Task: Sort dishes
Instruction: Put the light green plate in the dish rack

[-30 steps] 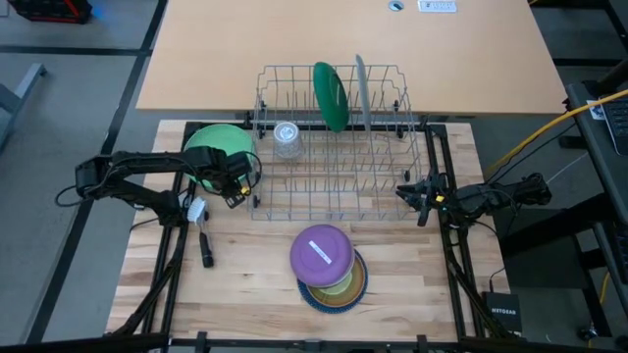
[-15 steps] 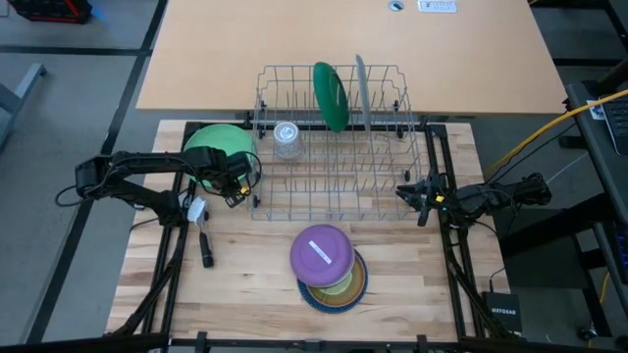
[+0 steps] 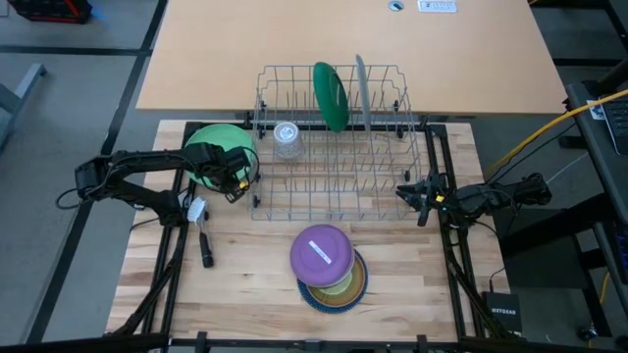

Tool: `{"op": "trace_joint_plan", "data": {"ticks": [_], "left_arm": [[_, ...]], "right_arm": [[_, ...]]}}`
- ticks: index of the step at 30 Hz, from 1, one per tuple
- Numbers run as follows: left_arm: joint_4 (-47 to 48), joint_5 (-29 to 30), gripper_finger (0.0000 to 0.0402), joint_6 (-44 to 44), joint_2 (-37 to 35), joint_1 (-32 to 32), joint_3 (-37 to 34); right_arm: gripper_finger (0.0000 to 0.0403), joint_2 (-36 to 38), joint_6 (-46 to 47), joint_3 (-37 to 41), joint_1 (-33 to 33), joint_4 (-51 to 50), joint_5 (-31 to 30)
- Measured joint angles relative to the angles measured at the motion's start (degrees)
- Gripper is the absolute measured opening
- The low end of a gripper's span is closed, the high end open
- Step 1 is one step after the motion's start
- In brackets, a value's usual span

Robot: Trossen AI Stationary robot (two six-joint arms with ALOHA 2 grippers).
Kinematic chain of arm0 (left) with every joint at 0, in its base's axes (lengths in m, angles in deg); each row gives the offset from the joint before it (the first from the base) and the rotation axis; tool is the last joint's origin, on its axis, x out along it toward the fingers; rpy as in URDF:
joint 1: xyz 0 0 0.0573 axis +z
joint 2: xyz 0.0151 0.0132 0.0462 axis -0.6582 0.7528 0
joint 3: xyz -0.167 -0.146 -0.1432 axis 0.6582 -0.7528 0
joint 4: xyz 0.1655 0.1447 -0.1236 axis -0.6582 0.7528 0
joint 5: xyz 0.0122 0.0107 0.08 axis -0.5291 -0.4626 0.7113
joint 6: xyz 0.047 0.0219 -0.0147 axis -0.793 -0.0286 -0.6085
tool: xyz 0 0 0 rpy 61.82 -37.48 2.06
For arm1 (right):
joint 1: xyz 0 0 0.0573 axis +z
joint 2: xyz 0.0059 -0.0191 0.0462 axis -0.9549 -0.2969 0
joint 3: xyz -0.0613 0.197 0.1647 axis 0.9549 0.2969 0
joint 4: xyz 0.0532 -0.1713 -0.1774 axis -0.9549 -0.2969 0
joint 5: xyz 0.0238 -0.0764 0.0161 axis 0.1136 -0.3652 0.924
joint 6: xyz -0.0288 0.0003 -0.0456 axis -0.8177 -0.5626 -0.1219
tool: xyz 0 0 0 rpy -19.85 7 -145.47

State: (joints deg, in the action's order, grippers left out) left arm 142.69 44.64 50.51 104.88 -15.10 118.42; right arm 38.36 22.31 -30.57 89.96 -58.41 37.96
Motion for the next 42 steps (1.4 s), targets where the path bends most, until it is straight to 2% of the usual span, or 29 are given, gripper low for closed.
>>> {"op": "trace_joint_plan", "data": {"ticks": [21, 34, 37, 42], "left_arm": [[-0.97, -1.98, 0.0125, -0.42, 0.09, 0.14, -0.8], [-1.11, -1.99, 0.0123, -0.44, 5.31, 0.24, -0.74], [-1.06, -1.96, 0.0106, -0.46, 5.7, 0.24, -0.74], [-0.71, -1.98, 0.0053, -0.5, 5.68, 0.24, -0.27]], "right_arm": [[0.0088, 0.0, 0.07, 0.0, 0.0, 0.02, 0.04], [0.0088, 0.0, 0.07, 0.01, 0.0, 0.0, 0.04], [0.0088, -0.02, 0.07, 0.02, 0.0, 0.01, 0.04], [0.0088, -0.02, 0.07, 0.02, 0.0, 0.02, 0.04]]}}
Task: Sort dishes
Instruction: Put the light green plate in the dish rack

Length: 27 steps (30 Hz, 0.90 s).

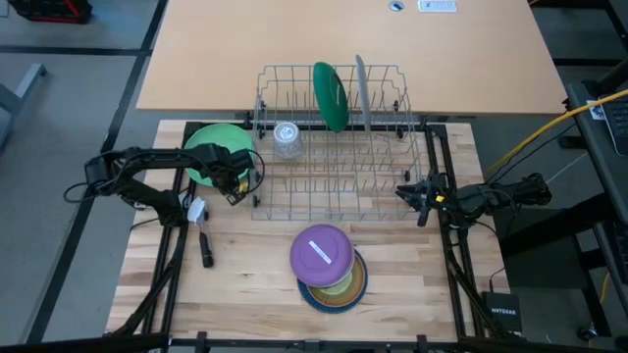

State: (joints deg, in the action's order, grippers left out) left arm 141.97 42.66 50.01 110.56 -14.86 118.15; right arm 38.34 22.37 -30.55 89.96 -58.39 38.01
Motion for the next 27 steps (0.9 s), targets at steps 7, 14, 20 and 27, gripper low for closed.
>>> {"op": "trace_joint_plan", "data": {"ticks": [7, 14, 20, 27], "left_arm": [[0.52, -1.28, 0.0013, -1.66, -0.18, -0.04, 0.97], [4.06, -3.36, 0.001, -2.88, -0.71, -0.04, 2.85], [7.24, -6.6, 0.0003, -4.18, -1.14, 0.0, 4.62], [9.65, -10.38, 0.0005, -5.77, -1.15, -0.11, 4.75]], "right_arm": [[0.0088, 0.02, 0.0, 0.0, 0.0, 0.0, 0.0], [0.0088, 0.0, 0.0, 0.0, 0.0, 0.0, 0.0], [0.0088, 0.0, 0.0, 0.0, 0.0, 0.0, 0.0], [0.0088, 0.0, 0.0, 0.0, 0.0, -0.02, 0.0]]}}
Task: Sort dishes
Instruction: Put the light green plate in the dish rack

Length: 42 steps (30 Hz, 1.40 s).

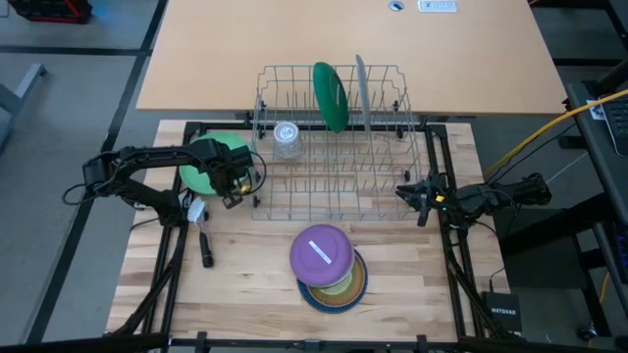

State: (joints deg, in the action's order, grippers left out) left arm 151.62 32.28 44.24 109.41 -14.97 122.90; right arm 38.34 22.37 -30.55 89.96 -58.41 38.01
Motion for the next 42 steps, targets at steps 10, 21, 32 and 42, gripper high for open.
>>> {"op": "trace_joint_plan", "data": {"ticks": [10, 21, 32, 42], "left_arm": [[0.05, -1.26, 0.0001, -0.96, -0.21, -0.04, 0.01], [0.95, -4.09, 0.0001, -1.23, -6.7, 0.0, 3.04], [0.71, -4.22, 0.0001, 2.13, -14.81, 0.11, 5.95], [3.91, -11.28, 0.0001, 7.24, -15.18, -0.7, 5.98]], "right_arm": [[0.0088, 0.0, 0.0, -0.01, 0.0, 0.0, 0.0], [0.0088, 0.0, -0.02, 0.0, 0.0, 0.0, 0.0], [0.0088, 0.0, -0.02, -0.02, 0.0, 0.0, 0.0], [0.0088, 0.0, -0.02, -0.02, 0.0, -0.02, 0.0]]}}
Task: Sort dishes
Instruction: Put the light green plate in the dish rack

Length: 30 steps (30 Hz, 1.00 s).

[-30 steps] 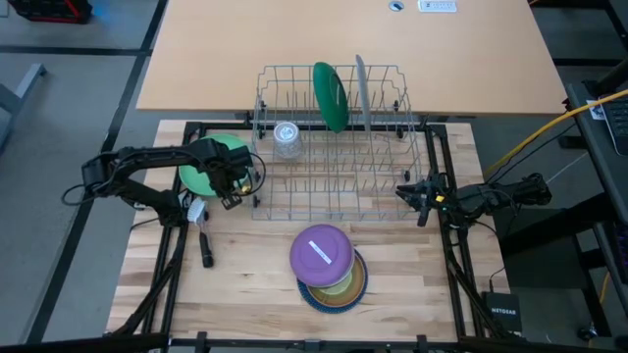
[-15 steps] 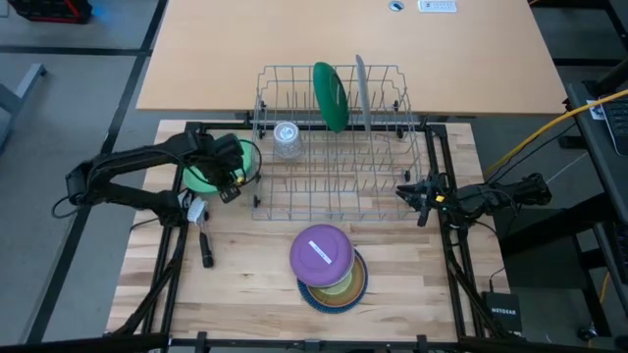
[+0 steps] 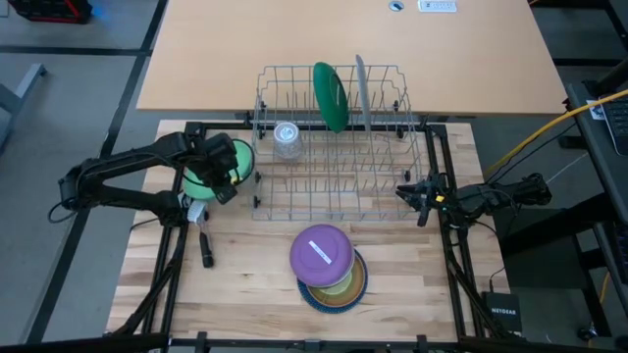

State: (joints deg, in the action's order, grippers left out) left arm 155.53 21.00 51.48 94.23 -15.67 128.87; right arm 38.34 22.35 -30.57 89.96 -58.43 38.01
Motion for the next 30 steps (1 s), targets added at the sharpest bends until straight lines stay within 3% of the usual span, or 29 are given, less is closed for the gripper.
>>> {"op": "trace_joint_plan", "data": {"ticks": [5, 10, 13, 18, 30], "left_arm": [[0.46, 2.53, 0.0002, 8.48, 0.0, -0.64, 0.07], [-0.08, 13.02, 0.0001, 19.55, 0.53, -2.08, 0.04], [-0.19, 15.66, 0.0001, 23.2, 1.01, -2.58, 0.02], [-5.01, 10.92, 0.0001, 17.9, 1.01, -3.03, 0.02], [-5.91, 13.58, 0.0001, 17.25, 2.01, -4.34, 0.0]], "right_arm": [[0.0088, 0.01, -0.01, 0.01, 0.0, 0.0, 0.01], [0.0088, 0.02, -0.02, 0.02, 0.0, 0.0, 0.0], [0.0088, 0.01, -0.02, 0.02, 0.0, 0.02, 0.0], [0.0088, 0.02, -0.02, 0.02, 0.0, -0.02, 0.0], [0.0088, 0.01, -0.01, 0.01, 0.0, -0.02, 0.0]]}}
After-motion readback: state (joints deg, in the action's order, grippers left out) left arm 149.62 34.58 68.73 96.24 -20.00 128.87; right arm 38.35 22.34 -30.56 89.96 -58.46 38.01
